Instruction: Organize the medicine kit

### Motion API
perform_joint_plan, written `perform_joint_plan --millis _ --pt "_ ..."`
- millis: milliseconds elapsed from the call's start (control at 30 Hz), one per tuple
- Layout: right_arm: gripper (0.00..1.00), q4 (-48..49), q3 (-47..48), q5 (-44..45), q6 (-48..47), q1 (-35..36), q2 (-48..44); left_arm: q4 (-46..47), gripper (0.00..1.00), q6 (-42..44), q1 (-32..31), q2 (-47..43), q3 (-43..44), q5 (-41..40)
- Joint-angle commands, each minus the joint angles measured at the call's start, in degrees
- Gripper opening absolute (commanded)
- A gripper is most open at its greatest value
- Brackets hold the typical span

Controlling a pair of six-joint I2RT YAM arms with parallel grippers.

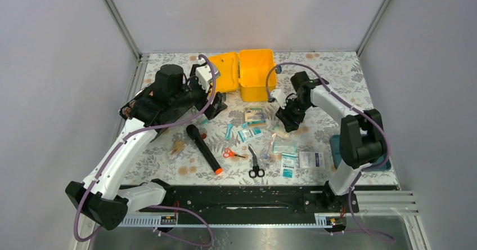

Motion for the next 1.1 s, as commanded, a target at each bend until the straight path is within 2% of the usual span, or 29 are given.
perform_joint_plan --millis 0,333,500,567,700,800,967,1067 --pt "0.58 -2.02 2.1 3.08 -6.97 1.54 1.78 1.63 0.99 -0.98 -0.13 0.6 2.46 -0.22" --pt "0.54 -1.92 4.13 4.3 -6.28 3.8 6.79 1.63 0.99 -1.1 -0.19 1.33 1.93 -1.28" --pt "0.47 -1.79 4.76 5.63 -5.46 4.61 9.15 1.79 0.99 -1.05 -0.17 1.18 1.51 -1.79" --pt "0.41 -1.68 5.0 5.95 -4.74 4.63 9.46 2.03 0.99 -0.93 -0.11 1.11 1.51 -1.86" --pt "0.15 -1.56 5.6 5.33 -3.38 4.63 8.06 2.08 0.99 -0.33 -0.09 0.97 1.49 -1.66" --pt "0.0 -2.32 6.81 4.8 -2.65 4.62 6.86 2.08 0.99 0.7 -0.04 1.33 1.71 -1.35" --pt "0.0 -7.99 12.78 0.66 -1.07 4.57 3.38 2.08 0.99 3.67 -0.09 1.35 3.0 -0.7" --pt "0.0 -14.72 18.27 -6.81 -0.75 4.54 1.09 4.28 0.99 8.84 -0.1 -0.52 1.94 0.45"
